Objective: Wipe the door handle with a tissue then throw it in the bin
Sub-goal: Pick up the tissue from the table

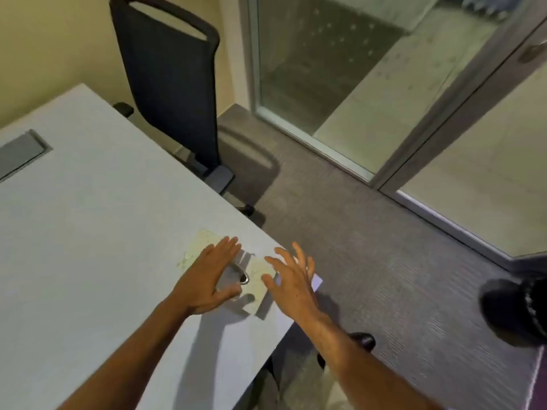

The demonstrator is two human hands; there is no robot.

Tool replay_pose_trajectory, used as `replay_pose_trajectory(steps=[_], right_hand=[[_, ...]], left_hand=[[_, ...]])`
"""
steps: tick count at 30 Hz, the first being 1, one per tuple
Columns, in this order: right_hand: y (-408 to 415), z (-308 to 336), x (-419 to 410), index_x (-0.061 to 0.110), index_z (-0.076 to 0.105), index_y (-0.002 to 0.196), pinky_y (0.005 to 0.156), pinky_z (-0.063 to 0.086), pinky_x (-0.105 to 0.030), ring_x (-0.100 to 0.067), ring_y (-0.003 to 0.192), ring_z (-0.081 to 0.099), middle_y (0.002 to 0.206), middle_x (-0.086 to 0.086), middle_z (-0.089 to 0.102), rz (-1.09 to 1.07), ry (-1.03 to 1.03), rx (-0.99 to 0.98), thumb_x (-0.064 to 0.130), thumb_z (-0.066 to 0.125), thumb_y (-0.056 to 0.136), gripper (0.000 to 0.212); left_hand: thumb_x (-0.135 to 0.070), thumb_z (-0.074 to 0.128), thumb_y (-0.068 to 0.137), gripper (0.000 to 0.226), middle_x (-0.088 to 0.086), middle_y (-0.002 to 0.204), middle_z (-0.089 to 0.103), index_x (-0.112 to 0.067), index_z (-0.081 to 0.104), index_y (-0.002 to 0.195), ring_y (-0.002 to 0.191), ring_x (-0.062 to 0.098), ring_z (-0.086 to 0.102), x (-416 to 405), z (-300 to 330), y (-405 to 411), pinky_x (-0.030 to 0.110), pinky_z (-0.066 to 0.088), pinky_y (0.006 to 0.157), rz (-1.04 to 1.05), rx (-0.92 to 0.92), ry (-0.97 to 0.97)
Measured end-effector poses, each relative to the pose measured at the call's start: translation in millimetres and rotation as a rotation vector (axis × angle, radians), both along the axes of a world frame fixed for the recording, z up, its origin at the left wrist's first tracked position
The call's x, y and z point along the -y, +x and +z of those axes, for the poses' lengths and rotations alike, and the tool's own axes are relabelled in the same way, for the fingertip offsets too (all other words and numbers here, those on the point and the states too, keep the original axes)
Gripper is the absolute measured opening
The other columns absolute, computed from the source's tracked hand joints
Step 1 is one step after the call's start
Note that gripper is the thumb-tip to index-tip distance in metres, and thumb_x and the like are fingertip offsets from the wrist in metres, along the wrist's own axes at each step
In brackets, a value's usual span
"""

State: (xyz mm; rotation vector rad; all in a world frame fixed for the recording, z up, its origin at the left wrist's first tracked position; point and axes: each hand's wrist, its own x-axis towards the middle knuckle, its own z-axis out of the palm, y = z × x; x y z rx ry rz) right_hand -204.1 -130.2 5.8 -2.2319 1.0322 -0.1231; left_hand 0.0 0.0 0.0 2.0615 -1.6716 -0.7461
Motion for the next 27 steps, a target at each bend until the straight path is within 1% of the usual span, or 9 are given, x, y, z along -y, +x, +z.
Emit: replay_pose_trajectory(steps=[5,8,10,13,14,16,18,22,27], right_hand=[[39,-29,-25,0.038,0.045,0.145,0.118,-0.001,-0.056,-0.028,0.153,-0.006,0.166,0.000,0.019,0.271,0.034,-0.068,0.032,0.066,0.091,0.058],[52,-41,-30,0.038,0.051,0.141,0.120,0.000,-0.056,-0.028,0.153,-0.008,0.168,0.000,0.012,0.391,-0.038,-0.105,0.028,0.068,0.089,0.056],[59,-43,-35,0.036,0.054,0.139,0.120,0.006,-0.055,-0.027,0.153,-0.003,0.168,0.001,0.010,0.363,-0.015,-0.103,0.033,0.067,0.091,0.050],[62,-43,-35,0.032,0.040,0.149,0.120,0.017,-0.048,-0.021,0.148,0.017,0.165,0.002,0.019,0.082,0.222,-0.049,0.042,0.060,0.096,0.058],[61,-43,-33,0.030,0.045,0.146,0.119,0.020,-0.045,-0.018,0.146,0.021,0.163,0.003,0.025,0.073,0.240,-0.018,0.041,0.058,0.097,0.052],[55,-43,-28,0.020,0.067,0.123,0.115,0.028,-0.044,-0.016,0.144,0.028,0.151,0.001,0.048,0.179,0.128,0.087,0.029,0.057,0.099,0.028],[51,-45,-25,0.015,0.074,0.108,0.112,0.034,-0.048,-0.023,0.145,0.034,0.136,-0.001,0.063,0.276,-0.008,0.155,0.020,0.059,0.097,0.019],[49,-48,-25,0.024,0.063,0.129,0.115,0.023,-0.048,-0.026,0.148,0.023,0.154,0.004,0.045,0.404,-0.055,-0.017,0.031,0.057,0.095,0.036],[50,-48,-37,0.020,0.079,0.099,0.095,0.049,-0.051,-0.028,0.128,0.039,0.130,-0.002,0.067,0.325,-0.199,-0.001,0.033,0.083,0.073,0.030]], left_hand=[[-0.081,0.057,0.084,0.113,-0.011,0.174,-0.006,-0.025,0.005,0.167,0.159,0.007,-0.011,0,-42,18,0.043,0.000,0.131,-0.077,0.070,0.122],[-0.085,0.057,0.080,0.120,-0.009,0.173,-0.014,-0.026,-0.001,0.166,0.159,0.010,-0.015,-5,-56,25,0.040,-0.007,0.129,-0.132,0.082,0.119],[-0.085,0.061,0.076,0.124,-0.009,0.172,-0.017,-0.027,-0.003,0.164,0.158,0.010,-0.017,-4,-59,26,0.035,-0.012,0.126,-0.143,0.096,0.120],[-0.084,0.066,0.073,0.129,-0.007,0.172,-0.015,-0.024,-0.003,0.164,0.158,0.010,-0.019,-4,-62,25,0.032,-0.016,0.124,-0.149,0.108,0.124],[-0.083,0.067,0.073,0.129,-0.007,0.172,-0.014,-0.024,-0.002,0.164,0.158,0.010,-0.018,-4,-62,24,0.034,-0.015,0.125,-0.148,0.110,0.118],[-0.083,0.067,0.075,0.125,-0.011,0.173,-0.013,-0.027,0.000,0.165,0.159,0.010,-0.016,0,-61,20,0.037,-0.013,0.126,-0.144,0.107,0.101],[-0.087,0.059,0.078,0.120,-0.014,0.173,-0.011,-0.031,0.000,0.166,0.159,0.011,-0.013,7,-59,18,0.040,-0.010,0.126,-0.145,0.079,0.092],[-0.093,0.044,0.078,0.111,-0.016,0.173,-0.005,-0.038,0.000,0.164,0.159,0.009,-0.008,22,-47,19,0.042,-0.003,0.128,-0.177,0.035,0.097],[-0.090,0.049,0.079,0.115,-0.011,0.173,-0.003,-0.028,0.005,0.165,0.160,0.011,-0.006,10,-47,22,0.045,0.003,0.130,-0.179,0.045,0.138]])
